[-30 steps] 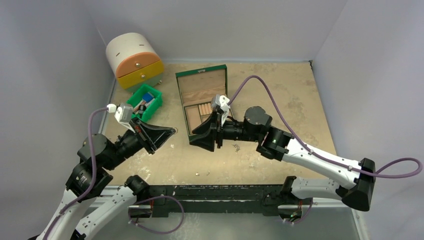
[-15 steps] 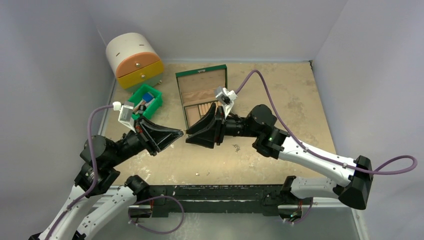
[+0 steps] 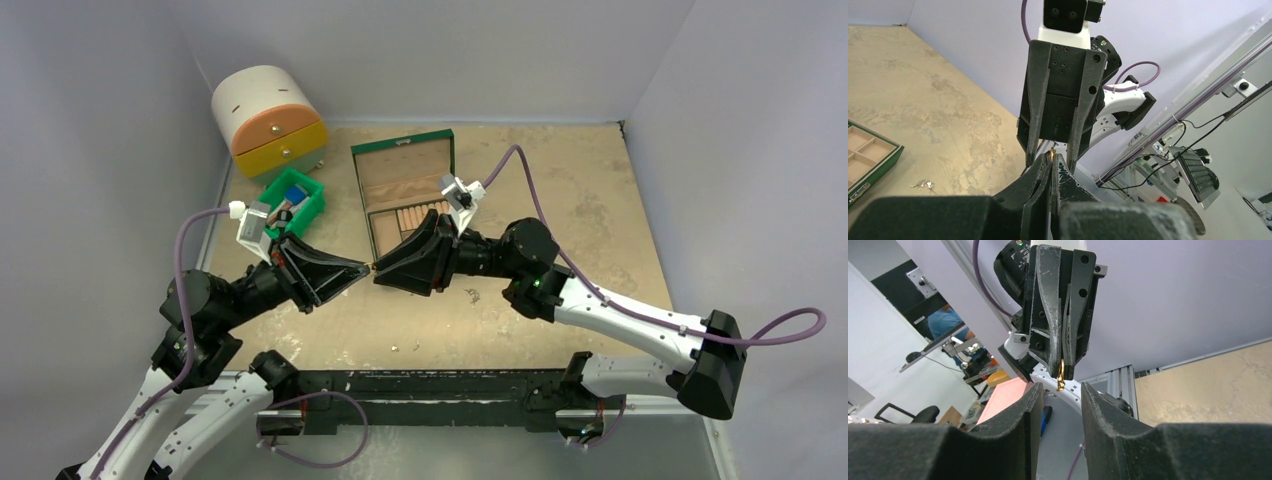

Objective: Organize the mixed jewelry

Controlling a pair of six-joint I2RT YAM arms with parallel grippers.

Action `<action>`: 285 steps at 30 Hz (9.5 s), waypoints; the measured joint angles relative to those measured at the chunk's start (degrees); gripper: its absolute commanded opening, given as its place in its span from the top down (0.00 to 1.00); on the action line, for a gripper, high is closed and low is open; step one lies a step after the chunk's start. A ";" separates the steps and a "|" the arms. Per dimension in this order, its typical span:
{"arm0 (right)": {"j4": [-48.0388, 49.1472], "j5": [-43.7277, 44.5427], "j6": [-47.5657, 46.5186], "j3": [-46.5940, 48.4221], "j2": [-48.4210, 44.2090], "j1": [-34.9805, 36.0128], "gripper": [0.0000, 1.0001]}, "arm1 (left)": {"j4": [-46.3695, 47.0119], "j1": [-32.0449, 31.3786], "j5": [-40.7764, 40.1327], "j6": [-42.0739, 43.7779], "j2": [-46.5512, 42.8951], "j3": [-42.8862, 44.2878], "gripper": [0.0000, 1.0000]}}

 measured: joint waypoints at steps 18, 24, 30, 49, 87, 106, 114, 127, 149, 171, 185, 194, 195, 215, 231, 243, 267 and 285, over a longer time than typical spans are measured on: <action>2.12 0.46 0.26 -0.15 -0.04 0.00 0.93 | -0.46 0.00 0.15 0.02 0.39 -0.02 1.00; 1.95 0.61 -0.13 -0.17 -0.04 -0.02 1.00 | -0.42 0.00 0.13 0.02 0.39 -0.02 1.00; 1.68 1.03 -0.66 -0.20 -0.09 0.00 1.00 | -1.05 0.00 -0.92 0.31 0.42 0.02 0.69; -39.65 27.06 -20.76 14.67 -2.80 -1.09 1.00 | -24.46 -0.20 -32.44 11.45 -3.30 6.47 0.42; -55.95 39.71 -27.71 28.44 38.80 -18.78 1.00 | -29.20 -0.22 -51.78 17.03 -8.61 -3.10 0.38; -53.18 41.44 -27.45 29.29 42.95 -19.85 1.00 | -29.22 -0.22 -53.31 16.83 -8.79 -3.32 0.38; -51.71 40.92 -26.95 29.33 44.89 -20.26 1.00 | -29.22 -0.22 -53.33 16.81 -8.72 -3.32 0.38; -50.21 41.03 -26.05 29.33 46.58 -20.28 1.00 | -29.22 -0.20 -53.37 16.79 -8.26 -3.32 0.38; -47.50 41.40 -24.81 28.81 46.86 -20.55 0.93 | -29.22 -0.22 -53.57 16.59 -8.26 -3.32 0.37; -53.16 41.44 -21.11 20.70 25.79 -21.11 0.67 | -29.22 -0.22 -53.55 16.61 -8.52 -3.67 0.37; -59.25 40.94 -15.56 1.29 2.36 -21.11 0.63 | -29.22 -0.22 -53.51 16.61 -8.52 -3.69 0.37; -60.35 38.88 -9.70 -11.87 -1.51 -21.03 0.63 | -29.22 -0.22 -53.51 16.61 -8.50 -3.69 0.37; -60.26 38.45 -9.05 -12.90 -1.49 -20.94 0.63 | -29.22 -0.22 -53.51 16.61 -8.50 -3.69 0.37; -55.30 44.87 7.61 -16.72 10.93 -10.32 0.62 | -29.22 -0.22 -53.51 16.61 -8.33 -3.69 0.36; -53.62 48.96 11.65 -14.86 14.67 -10.08 0.79 | -29.22 -0.20 -53.53 16.61 -8.33 -3.72 0.36; -54.12 49.09 12.46 -14.82 14.64 -10.08 1.00 | -29.22 -0.20 -53.53 16.59 -8.33 -3.72 0.36; -62.40 53.55 11.45 -13.11 5.42 -10.08 0.72 | -29.22 -0.20 -53.53 16.59 -8.33 -3.85 0.36; -56.50 52.30 4.87 -13.62 12.79 -11.37 0.76 | -29.22 -0.20 -53.55 16.59 -8.33 -3.85 0.36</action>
